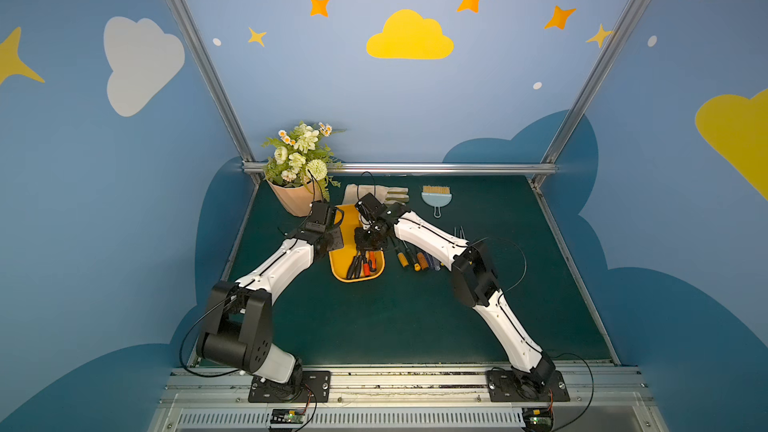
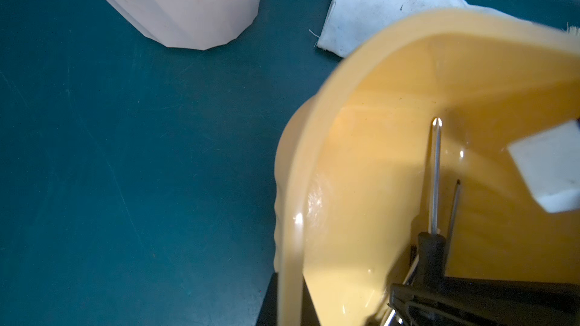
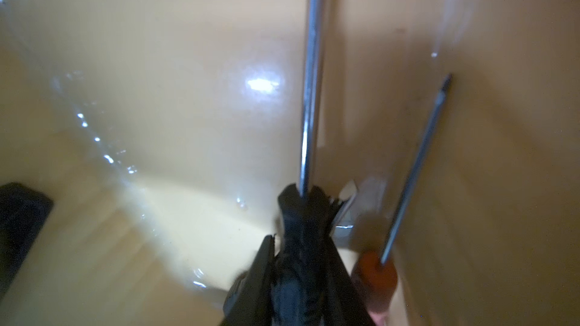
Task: Take out the screwdriver from the storage box
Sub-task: Pick up the screwdriver from the storage box.
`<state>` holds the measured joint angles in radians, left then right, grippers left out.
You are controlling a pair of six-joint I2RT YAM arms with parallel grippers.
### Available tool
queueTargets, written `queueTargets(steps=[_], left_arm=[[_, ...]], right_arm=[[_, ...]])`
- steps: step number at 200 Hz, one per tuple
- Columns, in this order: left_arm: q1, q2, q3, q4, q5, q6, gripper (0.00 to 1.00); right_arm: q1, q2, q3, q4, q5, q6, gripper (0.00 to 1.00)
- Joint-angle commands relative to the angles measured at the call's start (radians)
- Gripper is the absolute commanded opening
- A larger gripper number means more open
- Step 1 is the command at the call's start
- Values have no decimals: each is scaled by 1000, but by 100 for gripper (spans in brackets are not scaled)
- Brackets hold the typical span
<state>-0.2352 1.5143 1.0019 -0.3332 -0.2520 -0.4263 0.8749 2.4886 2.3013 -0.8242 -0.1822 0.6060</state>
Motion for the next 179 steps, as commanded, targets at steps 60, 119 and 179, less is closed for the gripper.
queueTargets(steps=[60,119,179], left_arm=[[11,13,21,-12,-4,-25,2],[23,10,19,-40,-41,-37,2],[50,-2,14,-56,-55,-33,2]], right_arm=[[18,-221,-203,120,-29,-127,0],[13,-312,-270,135,-25,-220,0],[-30,-306,-247,-11,-12,-386,0]])
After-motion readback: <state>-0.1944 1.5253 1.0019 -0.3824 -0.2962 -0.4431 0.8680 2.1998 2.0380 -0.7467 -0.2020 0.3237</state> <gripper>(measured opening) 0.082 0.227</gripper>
